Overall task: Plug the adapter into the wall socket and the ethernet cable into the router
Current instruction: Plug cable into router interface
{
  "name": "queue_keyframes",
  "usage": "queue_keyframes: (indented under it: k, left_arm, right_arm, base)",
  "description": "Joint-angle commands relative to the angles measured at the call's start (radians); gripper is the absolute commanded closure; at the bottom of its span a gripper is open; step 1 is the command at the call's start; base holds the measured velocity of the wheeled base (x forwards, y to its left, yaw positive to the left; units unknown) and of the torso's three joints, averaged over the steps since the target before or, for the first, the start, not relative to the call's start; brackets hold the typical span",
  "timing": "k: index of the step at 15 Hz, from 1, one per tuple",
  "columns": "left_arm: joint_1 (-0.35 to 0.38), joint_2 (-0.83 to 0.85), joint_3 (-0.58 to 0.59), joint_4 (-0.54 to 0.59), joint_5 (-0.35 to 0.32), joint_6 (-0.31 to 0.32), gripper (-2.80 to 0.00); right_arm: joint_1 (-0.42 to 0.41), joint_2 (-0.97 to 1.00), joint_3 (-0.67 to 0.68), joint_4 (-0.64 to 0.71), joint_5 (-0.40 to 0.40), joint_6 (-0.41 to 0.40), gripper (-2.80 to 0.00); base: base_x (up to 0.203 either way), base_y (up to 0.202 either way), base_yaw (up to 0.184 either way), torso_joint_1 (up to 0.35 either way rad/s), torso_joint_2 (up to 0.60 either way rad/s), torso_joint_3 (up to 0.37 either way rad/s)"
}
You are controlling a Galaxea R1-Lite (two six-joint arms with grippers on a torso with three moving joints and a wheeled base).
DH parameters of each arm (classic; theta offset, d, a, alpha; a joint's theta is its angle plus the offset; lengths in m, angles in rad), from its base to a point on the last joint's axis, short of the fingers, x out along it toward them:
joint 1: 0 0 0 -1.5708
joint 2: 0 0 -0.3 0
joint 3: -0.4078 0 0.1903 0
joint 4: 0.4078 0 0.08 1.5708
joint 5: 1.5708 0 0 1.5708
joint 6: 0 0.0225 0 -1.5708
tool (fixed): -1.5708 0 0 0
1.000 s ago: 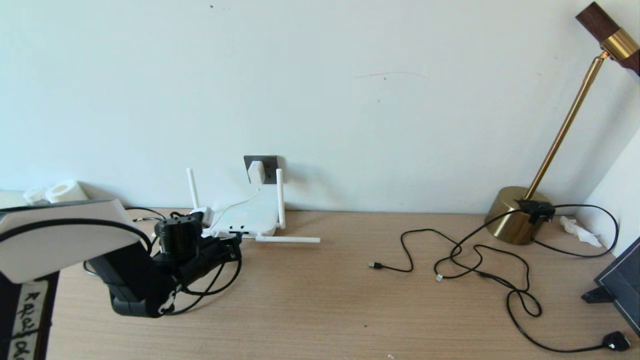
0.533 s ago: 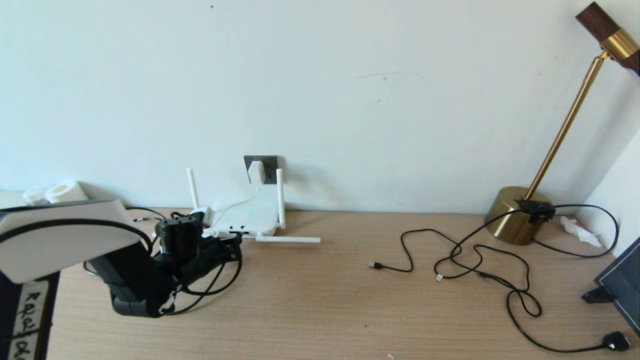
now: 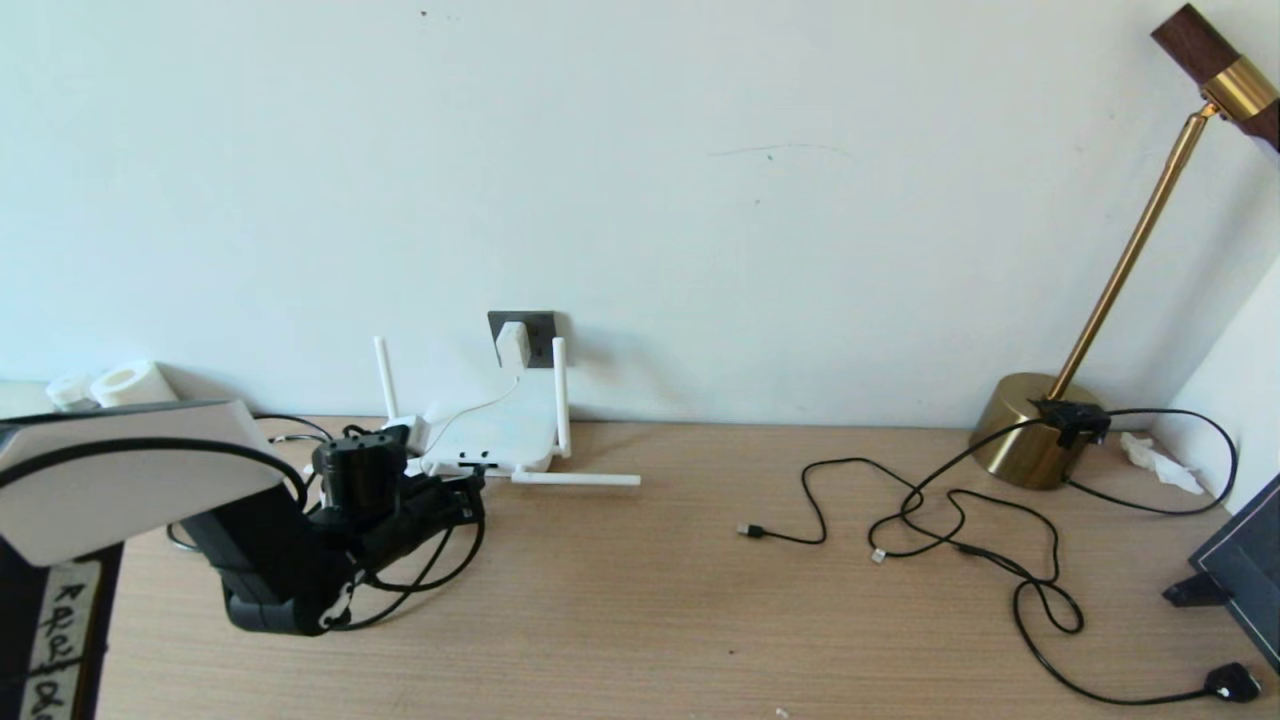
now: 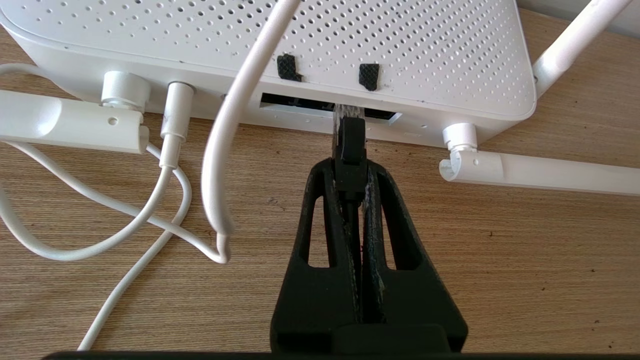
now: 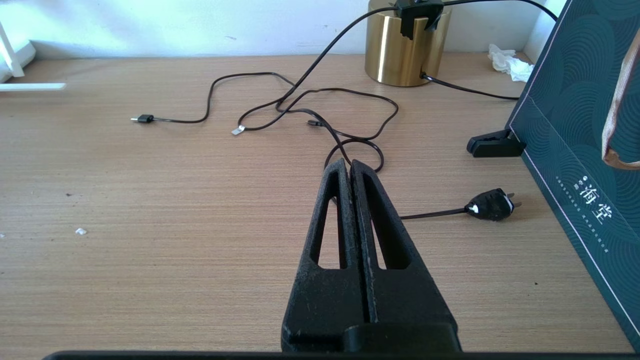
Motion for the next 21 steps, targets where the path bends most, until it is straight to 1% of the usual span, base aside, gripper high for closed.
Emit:
queue_keyframes:
  k: [1,5,7,18,21]
  left_arm:
    - [0.002,-0.009,0.001,-0.008,-0.001,-0.001,0.00]
    - [0.007,-0.013,0.001,-0.008,-0.001,0.008,0.00]
    - [0.009,-0.014,0.001,-0.008,-0.002,0.032,0.00]
    - [0.020,-0.014,0.007,-0.008,-0.005,0.034,0.00]
    - [0.020,-0.012,0.027,-0.009,-0.006,0.034,0.00]
  right_arm:
    - [0.000,0.001,0.000,0.000,-0.001,0.000,0.00]
    - [0.000,0.002,0.000,0.000,-0.001,0.000,0.00]
    - [0.000,0.001,0.000,0.000,0.000,0.000,0.00]
    - [0.000,0.000,0.000,0.000,-0.001,0.000,0.00]
    - [0.000,0.000,0.000,0.000,-0.001,0.000,0.00]
  base:
    - [0.000,0.000,0.000,0.000,0.00,0.000]
    - [0.000,0.000,0.000,0.000,0.00,0.000]
    - [0.000,0.000,0.000,0.000,0.00,0.000]
    - [0.000,0.000,0.000,0.000,0.00,0.000]
    - [0.000,0.000,0.000,0.000,0.00,0.000]
